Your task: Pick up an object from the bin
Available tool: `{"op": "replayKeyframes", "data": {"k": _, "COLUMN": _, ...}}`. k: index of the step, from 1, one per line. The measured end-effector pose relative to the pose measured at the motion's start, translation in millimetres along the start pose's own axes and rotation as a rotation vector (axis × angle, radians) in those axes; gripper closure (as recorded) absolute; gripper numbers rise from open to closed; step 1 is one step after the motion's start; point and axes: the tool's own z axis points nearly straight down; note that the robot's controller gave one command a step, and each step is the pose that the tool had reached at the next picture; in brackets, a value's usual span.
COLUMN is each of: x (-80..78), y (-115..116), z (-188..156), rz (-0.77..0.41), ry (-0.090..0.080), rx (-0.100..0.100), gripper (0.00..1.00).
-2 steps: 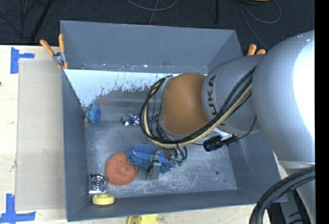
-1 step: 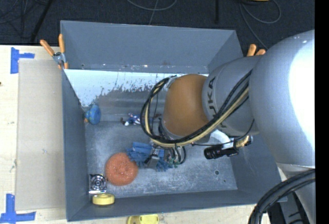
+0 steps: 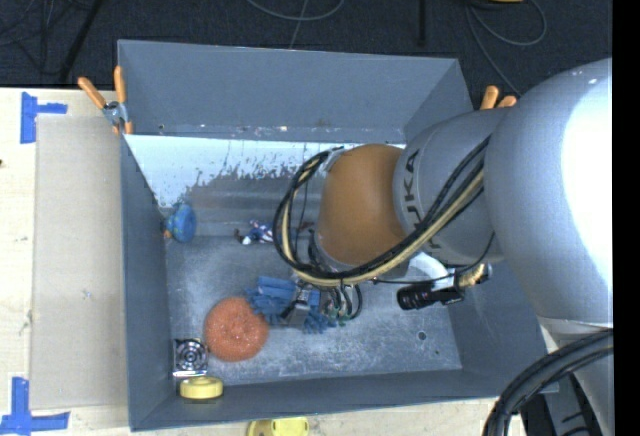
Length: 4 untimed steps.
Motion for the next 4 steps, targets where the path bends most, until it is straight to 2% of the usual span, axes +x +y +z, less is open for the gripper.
{"op": "replayKeyframes", "data": {"k": 1, "x": 1.6, "y": -0.8, "z": -5.5, "rz": 0.001, "ry": 0.005, "rx": 0.002, "gripper": 1.00}}
{"op": "replayKeyframes", "data": {"k": 2, "x": 2.7, "y": -1.4, "z": -28.0, "rz": 0.001, "ry": 0.007, "rx": 0.003, "gripper": 1.00}}
{"op": "replayKeyframes", "data": {"k": 3, "x": 0.6, "y": -0.6, "z": -47.4, "rz": 0.002, "ry": -0.003, "rx": -0.001, "gripper": 1.00}}
{"op": "replayKeyframes", "data": {"k": 4, "x": -0.2, "y": -0.5, "z": -57.1, "rz": 0.002, "ry": -0.005, "rx": -0.002, "gripper": 1.00}}
